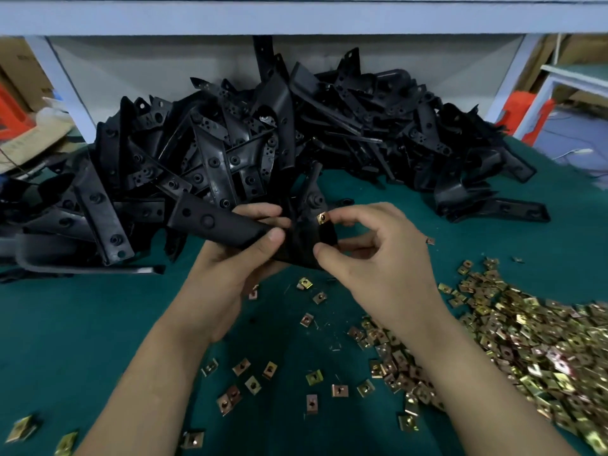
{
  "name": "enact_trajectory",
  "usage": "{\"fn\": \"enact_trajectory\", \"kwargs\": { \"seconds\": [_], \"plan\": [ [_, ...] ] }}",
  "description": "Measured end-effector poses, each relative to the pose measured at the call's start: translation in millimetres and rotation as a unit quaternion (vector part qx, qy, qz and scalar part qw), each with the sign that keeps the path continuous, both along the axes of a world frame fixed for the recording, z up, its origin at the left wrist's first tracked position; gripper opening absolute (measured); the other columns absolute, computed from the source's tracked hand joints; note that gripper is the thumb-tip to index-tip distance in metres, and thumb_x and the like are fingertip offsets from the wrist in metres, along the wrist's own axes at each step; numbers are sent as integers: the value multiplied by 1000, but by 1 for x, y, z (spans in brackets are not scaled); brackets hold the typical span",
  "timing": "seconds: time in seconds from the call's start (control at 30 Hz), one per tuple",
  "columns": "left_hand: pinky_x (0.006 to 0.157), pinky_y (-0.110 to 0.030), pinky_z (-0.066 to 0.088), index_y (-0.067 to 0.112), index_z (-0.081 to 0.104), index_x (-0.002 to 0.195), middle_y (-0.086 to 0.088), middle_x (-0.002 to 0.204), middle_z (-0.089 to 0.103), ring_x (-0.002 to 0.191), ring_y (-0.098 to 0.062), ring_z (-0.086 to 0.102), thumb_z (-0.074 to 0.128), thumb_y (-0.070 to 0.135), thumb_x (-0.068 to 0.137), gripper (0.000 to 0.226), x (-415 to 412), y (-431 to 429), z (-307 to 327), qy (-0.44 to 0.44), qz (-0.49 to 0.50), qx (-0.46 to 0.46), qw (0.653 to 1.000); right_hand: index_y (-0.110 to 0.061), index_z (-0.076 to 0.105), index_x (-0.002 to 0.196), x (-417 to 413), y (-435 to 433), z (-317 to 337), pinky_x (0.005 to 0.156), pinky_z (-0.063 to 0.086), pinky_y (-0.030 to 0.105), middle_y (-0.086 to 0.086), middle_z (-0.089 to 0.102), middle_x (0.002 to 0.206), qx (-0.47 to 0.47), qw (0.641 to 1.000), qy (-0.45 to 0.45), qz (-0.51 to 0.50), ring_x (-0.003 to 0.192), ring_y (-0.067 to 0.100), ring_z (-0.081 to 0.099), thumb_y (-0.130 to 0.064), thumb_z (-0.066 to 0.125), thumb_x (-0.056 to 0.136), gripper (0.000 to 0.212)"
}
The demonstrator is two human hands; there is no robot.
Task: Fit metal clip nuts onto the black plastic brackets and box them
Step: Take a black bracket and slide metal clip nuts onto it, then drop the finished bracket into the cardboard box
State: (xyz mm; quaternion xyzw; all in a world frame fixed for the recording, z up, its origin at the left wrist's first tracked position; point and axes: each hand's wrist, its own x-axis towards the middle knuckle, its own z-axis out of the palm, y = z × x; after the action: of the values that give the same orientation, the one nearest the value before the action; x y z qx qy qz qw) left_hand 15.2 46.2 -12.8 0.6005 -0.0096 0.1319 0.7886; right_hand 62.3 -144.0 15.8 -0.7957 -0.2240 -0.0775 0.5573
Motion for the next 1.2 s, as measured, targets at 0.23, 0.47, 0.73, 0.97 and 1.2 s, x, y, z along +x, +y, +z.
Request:
{"fn": "enact_trajectory", "kwargs": {
  "seconds": [0.23,0.47,0.73,0.97,1.2],
  "plan": [
    [84,-33,60,32,64,123,-3,111,74,110,-22,71,78,27,76,50,-2,-46,23,-52,77,-25,995,-43,72,107,-16,-65,25,71,48,9,-24,56,105,-44,996,-21,-75,84,-6,67,-35,82,77,32],
    [80,-19,59,43,37,142,17,116,68,107,-9,68,70,20,92,65,-14,-155,32,-114,79,81,987,-45,73,104,-61,-158,27,73,47,6,-22,66,94,-12,979,-37,-200,85,0,66,-21,85,74,41],
    [81,-32,60,50,47,134,3,116,72,105,-20,72,72,9,92,63,-38,-292,25,-68,-58,10,996,-45,72,101,-142,-274,21,71,51,13,-22,69,97,-11,932,-17,-362,84,0,68,-14,86,74,44],
    [102,-41,55,55,49,132,20,131,64,123,-4,61,68,13,97,58,-62,-381,8,-46,-226,111,967,-44,66,105,-220,-355,10,72,48,13,-19,67,97,-83,872,124,-466,89,-7,62,-23,83,79,37],
    [104,-18,46,51,58,123,20,135,59,126,7,54,63,8,99,49,-58,-404,-16,-86,-315,270,906,-33,43,147,-257,-399,8,86,53,29,-4,55,134,-250,758,416,-435,113,14,57,-58,65,88,68]
  ]
}}
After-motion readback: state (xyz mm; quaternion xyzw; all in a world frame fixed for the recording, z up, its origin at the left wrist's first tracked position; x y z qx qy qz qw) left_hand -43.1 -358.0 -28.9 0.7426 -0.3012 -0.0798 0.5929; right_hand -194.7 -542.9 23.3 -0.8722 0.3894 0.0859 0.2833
